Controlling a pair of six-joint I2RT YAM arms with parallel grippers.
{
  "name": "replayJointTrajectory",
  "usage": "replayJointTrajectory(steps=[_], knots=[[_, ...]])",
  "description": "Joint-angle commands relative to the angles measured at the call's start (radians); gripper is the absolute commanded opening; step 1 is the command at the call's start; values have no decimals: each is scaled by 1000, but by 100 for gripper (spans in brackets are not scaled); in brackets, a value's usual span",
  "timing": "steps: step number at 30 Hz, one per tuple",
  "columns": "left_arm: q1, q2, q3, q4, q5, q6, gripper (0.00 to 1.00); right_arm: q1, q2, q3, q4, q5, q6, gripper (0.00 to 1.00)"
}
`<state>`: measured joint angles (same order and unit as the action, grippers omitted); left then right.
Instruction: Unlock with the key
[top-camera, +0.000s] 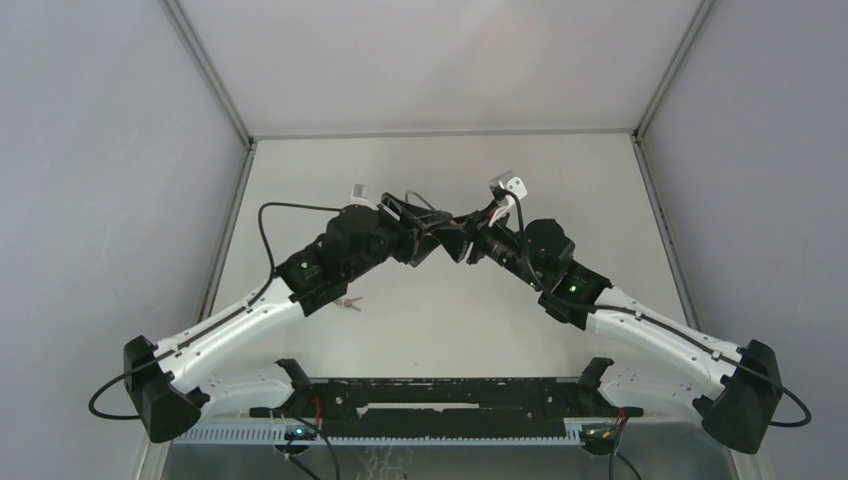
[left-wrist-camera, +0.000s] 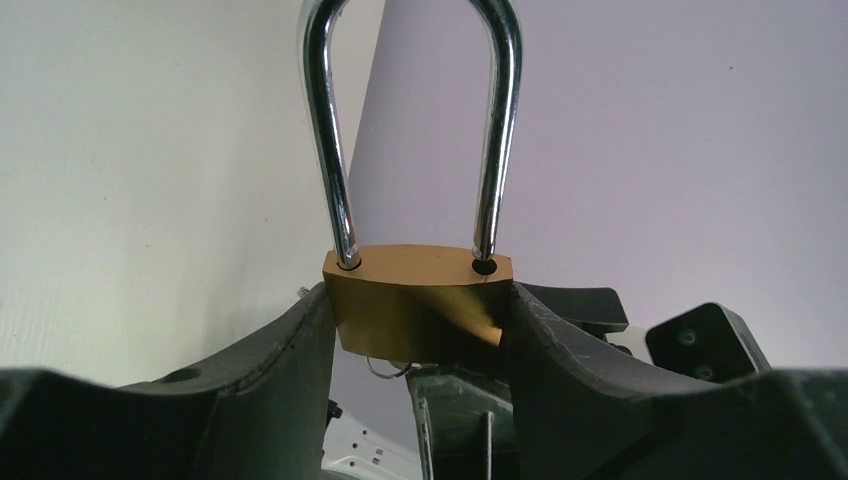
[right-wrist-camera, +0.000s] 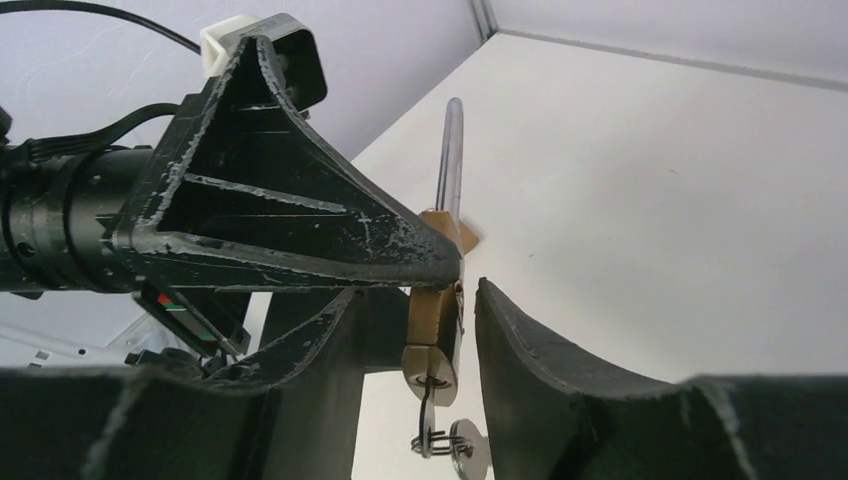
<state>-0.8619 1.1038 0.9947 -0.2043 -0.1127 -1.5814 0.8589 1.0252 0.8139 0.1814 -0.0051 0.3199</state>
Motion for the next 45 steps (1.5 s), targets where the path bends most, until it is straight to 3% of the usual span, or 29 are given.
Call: replayJointTrajectory(steps=[1, 10, 16, 18, 21, 25, 29, 38, 45], knots=[[-2, -50, 89, 119, -10, -37, 0, 8, 19, 7, 107, 47, -2, 47], [-2, -67, 79, 121, -5, -39, 0, 11, 57, 7, 160, 69, 9, 27], [-2, -71, 53, 155, 0, -28, 0, 9, 46, 7, 141, 60, 27, 0], [-2, -76, 40, 179, 2, -7, 4, 10, 32, 7, 125, 47, 31, 0], [-2, -88, 17, 216, 3, 49, 30, 6, -1, 7, 104, 19, 34, 0], [-2, -132, -61, 305, -11, 131, 77, -24, -57, 7, 71, -43, 83, 0], [-2, -186, -149, 385, -27, 210, 91, -67, -106, 6, 35, -108, 141, 0], [-2, -328, -378, 673, -9, 423, 88, -121, -202, 7, -2, -262, 242, 0], [-2, -420, -477, 680, -12, 493, 75, -161, -273, 7, -33, -379, 313, 0]])
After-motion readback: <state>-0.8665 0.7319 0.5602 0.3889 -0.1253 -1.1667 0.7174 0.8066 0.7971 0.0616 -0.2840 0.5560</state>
